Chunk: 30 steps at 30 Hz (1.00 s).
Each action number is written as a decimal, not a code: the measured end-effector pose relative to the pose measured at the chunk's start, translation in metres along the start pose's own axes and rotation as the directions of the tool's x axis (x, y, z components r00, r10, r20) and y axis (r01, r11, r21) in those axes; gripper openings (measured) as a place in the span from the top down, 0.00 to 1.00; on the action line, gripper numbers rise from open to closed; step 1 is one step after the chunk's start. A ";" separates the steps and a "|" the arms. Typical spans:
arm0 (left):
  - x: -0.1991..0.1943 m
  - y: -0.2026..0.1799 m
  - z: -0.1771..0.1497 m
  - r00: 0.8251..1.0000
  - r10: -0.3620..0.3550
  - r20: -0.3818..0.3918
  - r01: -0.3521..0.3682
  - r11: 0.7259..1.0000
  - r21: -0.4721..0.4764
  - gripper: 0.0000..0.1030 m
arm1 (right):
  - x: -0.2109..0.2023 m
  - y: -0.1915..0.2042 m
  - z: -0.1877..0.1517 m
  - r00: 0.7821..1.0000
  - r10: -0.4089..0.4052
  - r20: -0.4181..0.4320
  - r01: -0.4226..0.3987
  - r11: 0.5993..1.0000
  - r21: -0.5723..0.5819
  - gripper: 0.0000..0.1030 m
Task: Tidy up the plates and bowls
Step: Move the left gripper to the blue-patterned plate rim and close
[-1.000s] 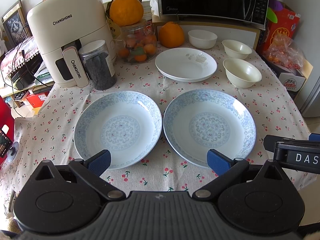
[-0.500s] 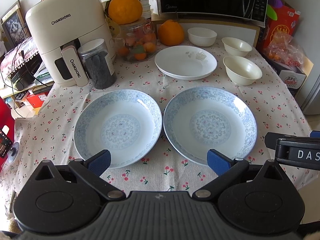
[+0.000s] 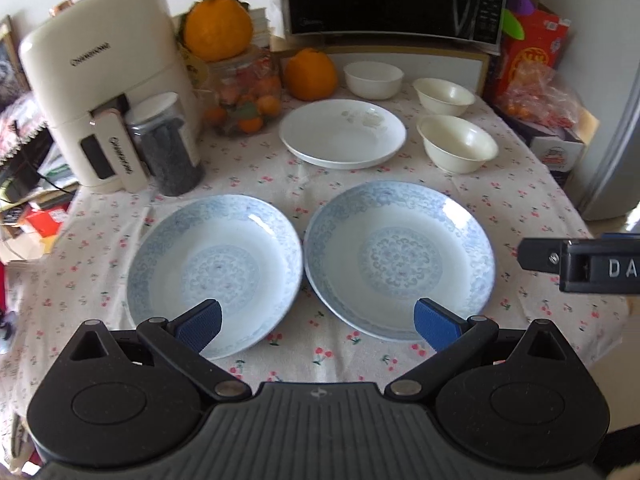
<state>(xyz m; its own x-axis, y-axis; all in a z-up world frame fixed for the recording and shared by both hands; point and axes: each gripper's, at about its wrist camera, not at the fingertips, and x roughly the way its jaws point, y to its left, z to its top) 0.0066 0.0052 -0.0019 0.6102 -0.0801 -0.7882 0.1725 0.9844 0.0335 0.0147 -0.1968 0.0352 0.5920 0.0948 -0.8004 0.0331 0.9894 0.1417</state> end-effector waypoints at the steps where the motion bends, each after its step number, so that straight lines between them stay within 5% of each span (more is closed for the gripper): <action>1: 0.002 0.001 0.001 1.000 -0.024 -0.013 0.024 1.000 0.002 0.00 | 0.001 -0.001 0.002 1.000 0.012 -0.009 -0.012 1.000 -0.002 0.00; 9: 0.016 0.010 0.008 0.980 -0.180 -0.079 0.177 0.983 -0.041 0.02 | 0.026 -0.006 0.025 0.972 0.187 -0.142 -0.190 0.982 -0.007 0.00; 16: 0.048 0.027 0.001 0.959 -0.254 -0.126 0.233 0.958 -0.165 0.14 | 0.058 -0.024 0.028 0.967 0.211 -0.145 -0.212 0.977 0.010 0.03; 21: 0.065 0.039 -0.004 0.930 -0.329 -0.165 0.280 0.923 -0.263 0.27 | 0.088 -0.045 0.026 0.935 0.288 -0.208 -0.256 0.952 0.170 0.15; 30: 0.073 0.052 -0.009 0.896 -0.417 -0.149 0.347 0.871 -0.349 0.49 | 0.105 -0.054 0.024 0.918 0.344 -0.197 -0.293 0.923 0.248 0.43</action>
<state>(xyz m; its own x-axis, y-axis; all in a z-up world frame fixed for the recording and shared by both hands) 0.0538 0.0520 -0.0633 0.3596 -0.4594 -0.8122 0.0924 0.8837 -0.4589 0.0939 -0.2427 -0.0426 0.3962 0.4491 -0.8008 0.0572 0.8585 0.5097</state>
